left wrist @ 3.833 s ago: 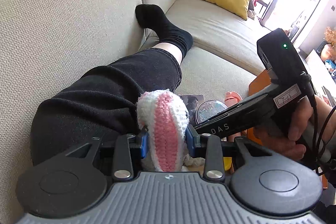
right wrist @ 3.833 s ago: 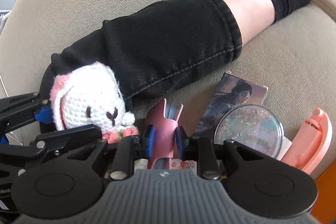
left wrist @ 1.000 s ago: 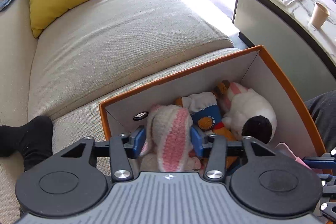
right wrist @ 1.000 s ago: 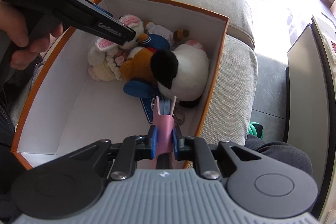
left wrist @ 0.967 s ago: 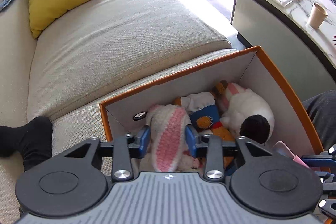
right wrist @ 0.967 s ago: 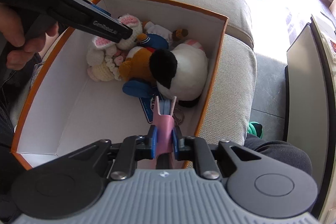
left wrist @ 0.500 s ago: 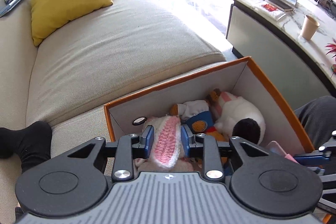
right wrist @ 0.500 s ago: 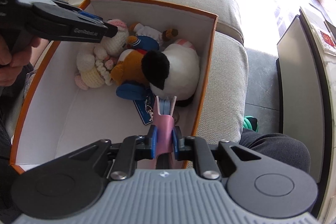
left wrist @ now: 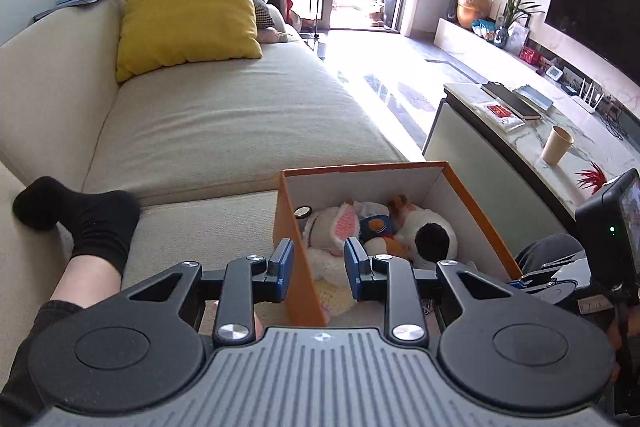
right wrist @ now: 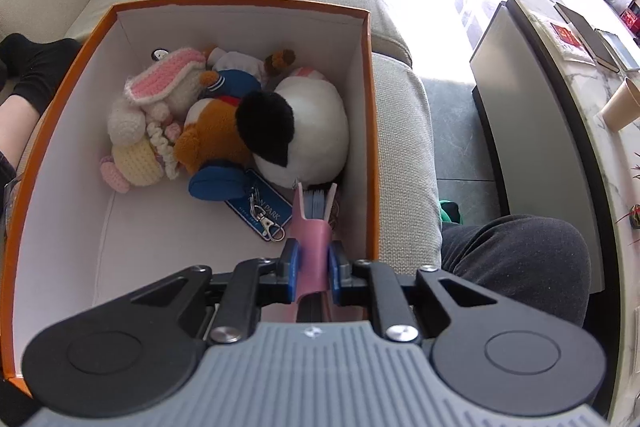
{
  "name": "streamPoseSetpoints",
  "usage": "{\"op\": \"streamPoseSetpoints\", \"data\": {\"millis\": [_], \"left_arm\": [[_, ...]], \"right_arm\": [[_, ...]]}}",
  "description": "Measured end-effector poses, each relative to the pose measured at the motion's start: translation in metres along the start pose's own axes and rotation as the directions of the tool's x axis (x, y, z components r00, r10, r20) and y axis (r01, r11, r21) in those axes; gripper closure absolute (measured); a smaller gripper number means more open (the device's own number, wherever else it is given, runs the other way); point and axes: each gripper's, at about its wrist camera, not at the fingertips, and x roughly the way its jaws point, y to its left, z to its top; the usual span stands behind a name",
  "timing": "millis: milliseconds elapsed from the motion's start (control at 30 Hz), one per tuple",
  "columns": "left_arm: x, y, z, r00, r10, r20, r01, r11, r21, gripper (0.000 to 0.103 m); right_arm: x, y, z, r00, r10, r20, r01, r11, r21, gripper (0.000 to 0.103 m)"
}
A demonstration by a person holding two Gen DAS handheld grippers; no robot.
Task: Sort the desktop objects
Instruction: 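Release the bunny and phone case into the box with both tools, then move both tools back to the photo card and glitter mirror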
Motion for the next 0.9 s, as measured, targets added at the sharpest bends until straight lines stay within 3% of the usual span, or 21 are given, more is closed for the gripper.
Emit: {"op": "streamPoseSetpoints", "data": {"millis": [200, 333, 567, 633, 667, 800, 900], "left_arm": [[-0.015, 0.019, -0.023, 1.0, 0.01, 0.0, -0.01, 0.997, -0.081, 0.072], [-0.02, 0.025, -0.038, 1.0, 0.022, -0.005, -0.022, 0.993, -0.118, 0.072], [-0.032, 0.043, -0.058, 0.999, 0.041, -0.029, -0.046, 0.981, -0.188, 0.072], [-0.039, 0.051, -0.062, 0.998, 0.048, -0.028, -0.053, 0.977, -0.204, 0.072], [-0.045, 0.056, -0.066, 0.998, 0.052, -0.025, -0.056, 0.974, -0.218, 0.072], [-0.062, 0.079, -0.074, 0.995, 0.091, -0.042, -0.099, 0.965, -0.245, 0.072], [-0.065, 0.092, -0.081, 0.989, 0.128, -0.079, -0.143, 0.963, -0.226, 0.072]], "right_arm": [[0.002, 0.009, -0.003, 0.998, -0.052, -0.024, 0.05, 0.995, -0.085, 0.087], [-0.007, 0.021, -0.008, 0.994, -0.108, 0.018, 0.11, 0.978, -0.178, 0.088], [-0.011, 0.02, -0.008, 0.994, -0.111, 0.02, 0.112, 0.964, -0.24, 0.088], [-0.017, 0.021, -0.01, 0.994, -0.104, 0.039, 0.111, 0.96, -0.257, 0.083], [-0.023, 0.021, -0.01, 0.993, -0.098, 0.059, 0.11, 0.957, -0.269, 0.078], [-0.05, 0.019, -0.006, 0.99, -0.034, 0.14, 0.076, 0.95, -0.304, 0.077], [-0.077, 0.025, -0.002, 0.975, 0.101, 0.2, -0.027, 0.939, -0.343, 0.077]]}}
